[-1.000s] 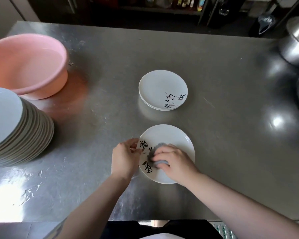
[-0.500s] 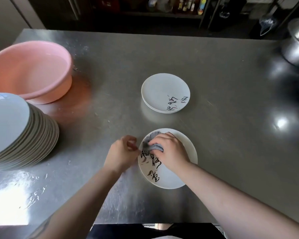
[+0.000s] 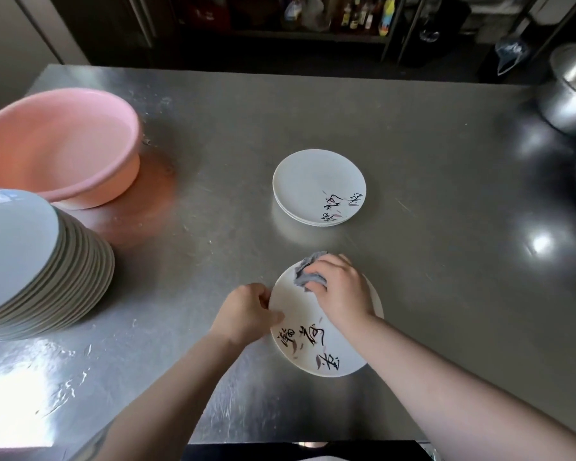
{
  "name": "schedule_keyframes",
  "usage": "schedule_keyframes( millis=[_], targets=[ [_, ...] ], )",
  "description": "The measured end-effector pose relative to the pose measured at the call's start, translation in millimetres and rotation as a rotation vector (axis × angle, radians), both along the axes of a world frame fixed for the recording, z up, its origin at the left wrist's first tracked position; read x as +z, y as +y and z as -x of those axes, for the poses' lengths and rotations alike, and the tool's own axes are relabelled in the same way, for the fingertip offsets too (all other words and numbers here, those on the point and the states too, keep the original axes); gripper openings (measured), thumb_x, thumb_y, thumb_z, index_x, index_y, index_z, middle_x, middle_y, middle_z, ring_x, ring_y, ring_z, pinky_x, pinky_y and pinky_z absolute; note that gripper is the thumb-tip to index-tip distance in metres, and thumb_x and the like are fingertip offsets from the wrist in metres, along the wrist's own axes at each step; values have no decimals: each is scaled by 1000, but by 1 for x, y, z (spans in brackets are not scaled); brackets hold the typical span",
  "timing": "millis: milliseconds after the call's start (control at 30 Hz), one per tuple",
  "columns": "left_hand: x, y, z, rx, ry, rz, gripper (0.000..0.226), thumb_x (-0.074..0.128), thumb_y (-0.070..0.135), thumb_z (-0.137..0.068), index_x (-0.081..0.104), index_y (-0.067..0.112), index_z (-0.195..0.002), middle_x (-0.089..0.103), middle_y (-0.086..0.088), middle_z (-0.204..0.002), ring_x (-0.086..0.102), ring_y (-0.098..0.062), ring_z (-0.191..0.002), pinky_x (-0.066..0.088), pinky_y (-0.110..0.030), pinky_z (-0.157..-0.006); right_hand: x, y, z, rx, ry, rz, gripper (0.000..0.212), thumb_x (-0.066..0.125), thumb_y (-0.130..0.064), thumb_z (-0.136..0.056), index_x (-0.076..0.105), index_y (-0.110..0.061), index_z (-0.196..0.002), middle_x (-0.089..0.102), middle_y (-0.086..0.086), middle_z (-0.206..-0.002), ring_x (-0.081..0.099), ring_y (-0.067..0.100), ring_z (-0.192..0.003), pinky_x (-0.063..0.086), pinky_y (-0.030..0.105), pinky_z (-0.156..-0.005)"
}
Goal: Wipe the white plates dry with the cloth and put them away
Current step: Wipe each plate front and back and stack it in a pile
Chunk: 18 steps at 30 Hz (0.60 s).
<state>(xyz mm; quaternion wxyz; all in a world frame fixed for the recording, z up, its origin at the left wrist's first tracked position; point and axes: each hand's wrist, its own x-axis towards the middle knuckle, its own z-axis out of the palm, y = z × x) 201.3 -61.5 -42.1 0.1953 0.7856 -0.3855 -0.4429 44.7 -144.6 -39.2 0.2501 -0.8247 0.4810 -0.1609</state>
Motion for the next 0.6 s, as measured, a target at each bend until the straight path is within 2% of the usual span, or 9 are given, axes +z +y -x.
schedule_keyframes(
  millis=[67,133,200,267,367,500,600],
  targets=[
    [4,-15,1,60,-70,109,6,70,12,-78,67,16,-82,66,3,-72,64,-23,-74,50,-28,-64,0,3,-3,53,-16,-13,20,74,-10,-75,75,-16,-93,68,-3,-99,57,22,-97,47,31,-79],
    [8,-24,3,54,-112,148,7,68,11,-81,71,16,-86,63,3,-74,59,-21,-76,42,-24,-64,0,3,-4,90,-1,-10,22,72,-8,-75,75,-17,-95,68,-4,-101,57,21,-99,46,29,-81],
    [10,-24,3,63,-109,119,5,67,7,-80,70,8,-83,66,-6,-74,62,-28,-74,49,-28,-64,1,0,-2,77,30,2,21,72,-11,-77,75,-19,-96,67,-6,-102,56,18,-101,45,27,-80],
    [10,-12,4,99,-28,73,6,65,1,-78,67,6,-76,70,-12,-70,69,-31,-66,59,-38,-63,1,-6,4,-19,37,15,19,72,-10,-77,75,-20,-94,66,-5,-102,56,19,-100,47,29,-78],
    [9,10,9,65,61,-1,8,66,1,-75,64,9,-73,71,-6,-59,69,-23,-53,60,-39,-58,1,-8,9,-91,45,20,18,74,-7,-75,74,-16,-90,65,-1,-98,57,24,-98,49,35,-76],
    [11,-6,7,49,-58,101,8,70,15,-76,63,14,-74,68,0,-64,67,-27,-63,57,-36,-62,1,3,0,20,4,-2,18,70,-7,-76,75,-16,-91,67,-1,-98,57,24,-99,46,32,-80],
    [15,-28,4,-22,-150,116,17,68,21,-84,62,7,-75,65,-10,-72,62,-32,-68,52,-34,-64,1,9,-6,99,2,12,23,68,-2,-73,74,-16,-91,69,-1,-99,58,24,-100,42,28,-81]
  ],
)
